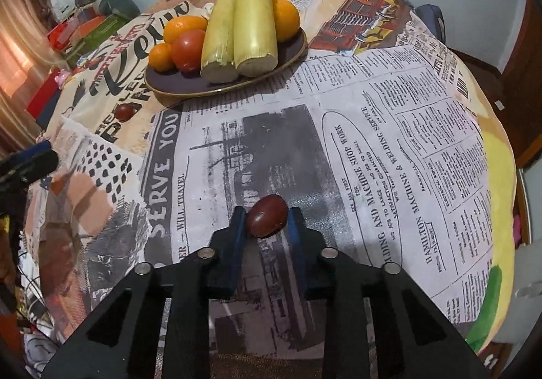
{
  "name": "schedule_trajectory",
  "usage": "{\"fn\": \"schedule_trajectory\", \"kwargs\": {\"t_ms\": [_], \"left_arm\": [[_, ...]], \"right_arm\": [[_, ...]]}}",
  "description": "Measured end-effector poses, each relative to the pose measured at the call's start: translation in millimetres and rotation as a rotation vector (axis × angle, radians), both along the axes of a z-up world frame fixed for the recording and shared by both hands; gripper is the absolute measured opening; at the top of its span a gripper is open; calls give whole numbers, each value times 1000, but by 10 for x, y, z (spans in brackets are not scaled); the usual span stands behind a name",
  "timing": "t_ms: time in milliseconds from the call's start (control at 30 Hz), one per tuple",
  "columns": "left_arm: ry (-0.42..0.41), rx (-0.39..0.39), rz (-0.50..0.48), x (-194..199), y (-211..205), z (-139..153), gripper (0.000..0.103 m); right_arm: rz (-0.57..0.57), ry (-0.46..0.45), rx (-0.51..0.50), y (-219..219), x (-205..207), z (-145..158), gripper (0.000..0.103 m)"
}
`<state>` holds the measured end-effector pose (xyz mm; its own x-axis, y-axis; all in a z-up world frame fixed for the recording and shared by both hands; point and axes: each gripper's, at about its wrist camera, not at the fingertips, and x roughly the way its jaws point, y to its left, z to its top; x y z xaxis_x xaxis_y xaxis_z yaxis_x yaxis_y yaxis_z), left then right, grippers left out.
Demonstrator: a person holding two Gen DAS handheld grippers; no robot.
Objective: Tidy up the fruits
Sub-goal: 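Lower the right gripper onto the small red date and close it, then carry the red date onto the plate beside the tomato with the right gripper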
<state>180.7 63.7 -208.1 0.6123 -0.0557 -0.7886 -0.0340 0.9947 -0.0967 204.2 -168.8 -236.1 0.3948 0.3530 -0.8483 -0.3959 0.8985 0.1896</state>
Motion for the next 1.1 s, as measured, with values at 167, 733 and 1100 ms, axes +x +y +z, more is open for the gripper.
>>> {"fn": "schedule_trajectory", "kwargs": {"t_ms": [167, 733, 1100], "left_arm": [[14, -7, 7, 115, 21, -92, 72], [35, -2, 24, 782, 102, -317, 45], [17, 11, 13, 868, 106, -360, 27]], "right_arm": [[16, -31, -15, 41, -9, 44, 20], [63, -136, 45, 285, 253, 338, 20], [68, -127, 67, 370, 418, 279, 20]]}}
